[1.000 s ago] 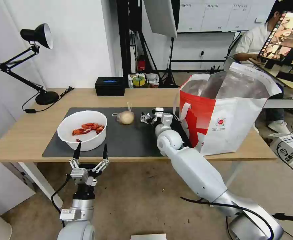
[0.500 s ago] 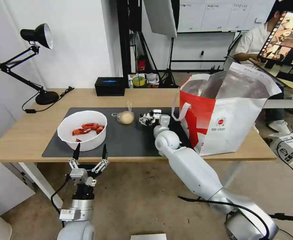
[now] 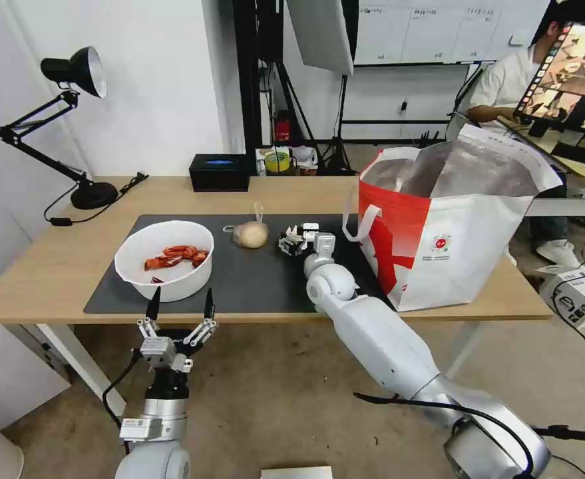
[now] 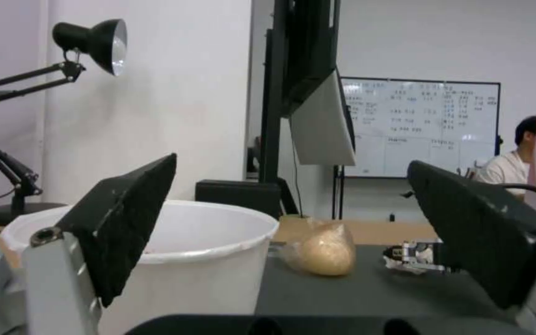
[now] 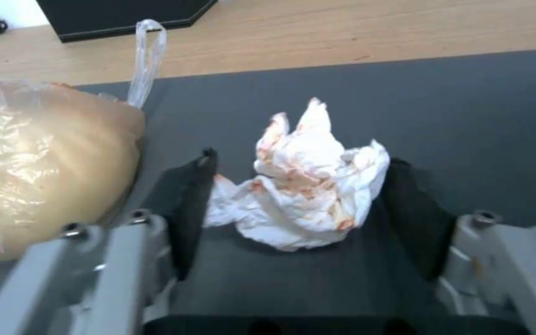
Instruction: Pick up the trash from the table and place it into the takeout bag.
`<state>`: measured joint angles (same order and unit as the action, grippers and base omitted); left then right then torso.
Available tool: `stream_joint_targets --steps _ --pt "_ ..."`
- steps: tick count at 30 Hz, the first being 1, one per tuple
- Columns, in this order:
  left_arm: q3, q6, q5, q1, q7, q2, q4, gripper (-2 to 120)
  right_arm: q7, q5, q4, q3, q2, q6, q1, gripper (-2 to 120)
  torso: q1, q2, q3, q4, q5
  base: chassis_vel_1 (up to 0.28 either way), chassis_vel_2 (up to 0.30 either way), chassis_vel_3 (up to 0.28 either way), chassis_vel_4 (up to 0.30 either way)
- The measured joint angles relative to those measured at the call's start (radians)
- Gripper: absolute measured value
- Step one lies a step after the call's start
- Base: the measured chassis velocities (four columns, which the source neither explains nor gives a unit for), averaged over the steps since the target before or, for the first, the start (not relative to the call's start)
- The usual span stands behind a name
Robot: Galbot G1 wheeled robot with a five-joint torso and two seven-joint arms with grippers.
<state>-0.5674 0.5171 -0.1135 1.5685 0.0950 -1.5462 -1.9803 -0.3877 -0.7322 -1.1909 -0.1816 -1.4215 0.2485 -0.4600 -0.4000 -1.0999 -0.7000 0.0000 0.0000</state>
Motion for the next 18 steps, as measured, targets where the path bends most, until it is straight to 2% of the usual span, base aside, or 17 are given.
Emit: stream_joint_targets --steps 1,4,6,8,10,11,14,16,18 --pt "0.000 0.000 0.000 0.000 0.000 0.000 0.000 100 0.000 0.000 0.000 0.000 0.000 0.000 0.000 62 0.000 0.000 0.000 0.0000 0.0000 0.000 0.000 0.000 0.000" --pt "0.001 0.001 0.000 -0.001 0.000 0.000 0.000 100 0.000 0.000 0.001 0.000 0.000 0.000 0.000 48 0.000 0.000 0.000 0.0000 0.0000 0.000 0.000 0.000 0.000" --pt "0.001 0.001 0.000 -0.001 0.000 0.000 0.000 100 0.000 0.000 0.001 0.000 0.000 0.000 0.000 45 0.000 0.000 0.000 0.0000 0.0000 0.000 0.000 0.000 0.000" --pt "0.001 0.001 0.000 -0.001 0.000 0.000 0.000 100 0.000 -0.001 0.001 0.000 0.000 0.000 -0.001 34 0.000 0.000 0.000 0.0000 0.0000 0.000 0.000 0.000 0.000" --pt "0.001 0.001 0.000 -0.001 0.000 0.000 0.000 100 0.000 -0.002 0.001 0.000 0.000 0.000 -0.001 30 0.000 0.000 0.000 0.0000 0.0000 0.000 0.000 0.000 0.000" --pt "0.001 0.002 0.000 0.000 0.000 0.000 0.000 100 0.000 -0.003 0.001 0.001 0.000 0.000 -0.004 22 0.000 0.000 0.000 0.0000 0.0000 0.000 0.000 0.000 0.000" --pt "0.001 0.003 0.000 0.001 0.000 0.000 0.000 100 0.000 -0.003 0.000 0.002 0.001 0.000 -0.007 15 0.000 0.000 0.000 0.0000 0.0000 0.000 0.000 0.000 0.000" --pt "0.001 0.003 0.000 0.002 0.000 0.000 -0.001 100 0.000 -0.004 -0.003 0.004 0.002 0.000 -0.010 3 0.000 0.000 0.000 0.0000 0.0000 0.000 0.000 0.000 0.000" --pt "0.000 0.003 0.000 0.003 0.000 0.000 -0.001 100 0.000 -0.004 -0.004 0.005 0.002 -0.001 -0.011 1 0.000 0.000 0.000 0.0000 0.0000 0.000 0.000 0.000 0.000"
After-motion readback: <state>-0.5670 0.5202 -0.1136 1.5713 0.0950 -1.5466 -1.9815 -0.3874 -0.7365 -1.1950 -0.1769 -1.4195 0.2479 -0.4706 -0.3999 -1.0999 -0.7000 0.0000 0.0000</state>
